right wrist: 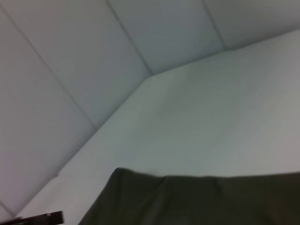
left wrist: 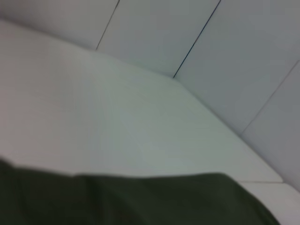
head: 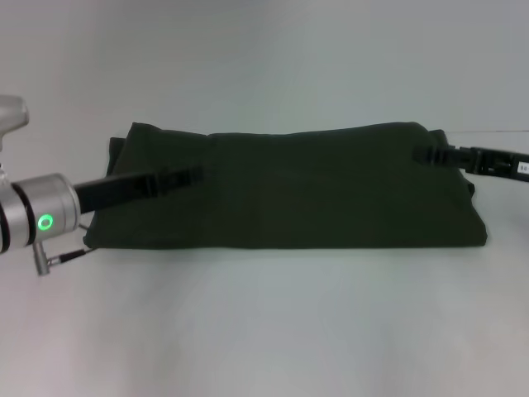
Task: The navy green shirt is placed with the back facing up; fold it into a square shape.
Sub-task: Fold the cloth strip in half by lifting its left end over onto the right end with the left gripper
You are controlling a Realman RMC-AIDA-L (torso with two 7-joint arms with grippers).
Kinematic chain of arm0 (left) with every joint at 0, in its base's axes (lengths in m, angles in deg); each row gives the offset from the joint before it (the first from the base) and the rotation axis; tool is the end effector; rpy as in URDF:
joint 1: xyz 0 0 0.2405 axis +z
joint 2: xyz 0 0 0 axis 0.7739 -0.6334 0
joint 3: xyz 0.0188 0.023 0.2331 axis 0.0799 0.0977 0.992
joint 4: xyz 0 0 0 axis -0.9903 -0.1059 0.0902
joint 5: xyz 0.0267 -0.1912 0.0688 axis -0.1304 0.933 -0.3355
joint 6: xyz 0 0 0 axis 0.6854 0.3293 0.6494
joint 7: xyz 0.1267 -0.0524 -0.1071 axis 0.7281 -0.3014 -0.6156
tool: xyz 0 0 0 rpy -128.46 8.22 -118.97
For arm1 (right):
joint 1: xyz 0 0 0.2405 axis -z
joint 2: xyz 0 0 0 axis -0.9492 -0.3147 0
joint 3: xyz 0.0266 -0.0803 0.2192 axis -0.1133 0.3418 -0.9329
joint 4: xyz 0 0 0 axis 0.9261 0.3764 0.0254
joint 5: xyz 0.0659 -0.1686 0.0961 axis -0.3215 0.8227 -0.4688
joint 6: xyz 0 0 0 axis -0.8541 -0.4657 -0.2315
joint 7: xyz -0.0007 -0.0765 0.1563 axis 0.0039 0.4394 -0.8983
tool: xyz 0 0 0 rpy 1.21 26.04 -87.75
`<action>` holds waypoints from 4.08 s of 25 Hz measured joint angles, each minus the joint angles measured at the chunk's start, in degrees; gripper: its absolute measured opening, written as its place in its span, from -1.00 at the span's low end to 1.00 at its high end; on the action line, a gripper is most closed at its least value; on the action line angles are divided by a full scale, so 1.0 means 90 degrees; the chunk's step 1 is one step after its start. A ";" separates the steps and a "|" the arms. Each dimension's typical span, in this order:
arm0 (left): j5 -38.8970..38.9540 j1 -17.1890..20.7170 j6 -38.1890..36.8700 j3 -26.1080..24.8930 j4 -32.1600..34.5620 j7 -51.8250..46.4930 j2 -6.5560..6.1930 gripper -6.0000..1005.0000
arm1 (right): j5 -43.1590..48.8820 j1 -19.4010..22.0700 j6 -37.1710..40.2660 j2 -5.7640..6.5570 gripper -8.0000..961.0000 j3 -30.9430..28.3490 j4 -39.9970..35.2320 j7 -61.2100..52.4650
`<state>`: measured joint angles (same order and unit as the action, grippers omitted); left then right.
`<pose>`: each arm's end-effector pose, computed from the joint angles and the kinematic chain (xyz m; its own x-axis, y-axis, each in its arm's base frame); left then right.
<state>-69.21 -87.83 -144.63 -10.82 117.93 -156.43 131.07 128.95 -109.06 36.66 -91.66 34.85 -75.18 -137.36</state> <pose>-0.2248 0.4090 -0.0068 0.4478 0.6033 0.6599 0.8731 -0.4542 -0.1772 0.2458 0.4041 0.0460 0.4574 -0.5989 -0.6574 -0.8507 -0.5101 -0.1272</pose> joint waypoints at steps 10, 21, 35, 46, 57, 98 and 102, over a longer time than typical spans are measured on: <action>-0.0147 0.0412 -0.0091 -0.0003 -0.0186 -0.0234 0.0042 0.51 | 0.0114 0.0123 0.0505 0.0009 0.53 0.0023 0.0068 -0.0009; -0.0434 0.0541 0.0166 -0.0143 0.0001 -0.0183 0.0019 0.51 | 0.0327 0.0339 0.0167 0.0106 0.53 0.0030 0.0056 -0.0510; -0.0863 0.0691 0.1191 -0.0495 0.0056 -0.0151 0.0017 0.51 | 0.0293 0.0551 0.0101 0.0189 0.53 -0.0122 0.0073 -0.0555; -0.0888 0.0673 0.1576 -0.0445 -0.0388 0.0140 0.0032 0.49 | 0.0307 0.0524 0.0001 0.0178 0.53 -0.0122 0.0079 -0.0574; -0.0890 0.0659 0.1616 -0.0440 -0.0399 0.0156 0.0031 0.30 | 0.0293 0.0544 -0.0014 0.0158 0.53 -0.0122 0.0080 -0.0583; -0.1037 0.0489 0.1735 -0.0381 -0.0320 0.0169 0.0002 -0.97 | 0.1577 0.0281 -0.1780 0.0060 0.39 0.0281 0.0256 -0.1561; -0.1037 0.0480 0.1735 -0.0374 -0.0320 0.0162 0.0002 -0.97 | 0.1580 0.0244 -0.2057 0.0019 0.35 0.0441 0.0419 -0.1529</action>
<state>-78.54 -83.51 -129.01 -14.19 115.04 -154.97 131.09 143.17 -106.87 18.14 -91.49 38.82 -71.41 -151.12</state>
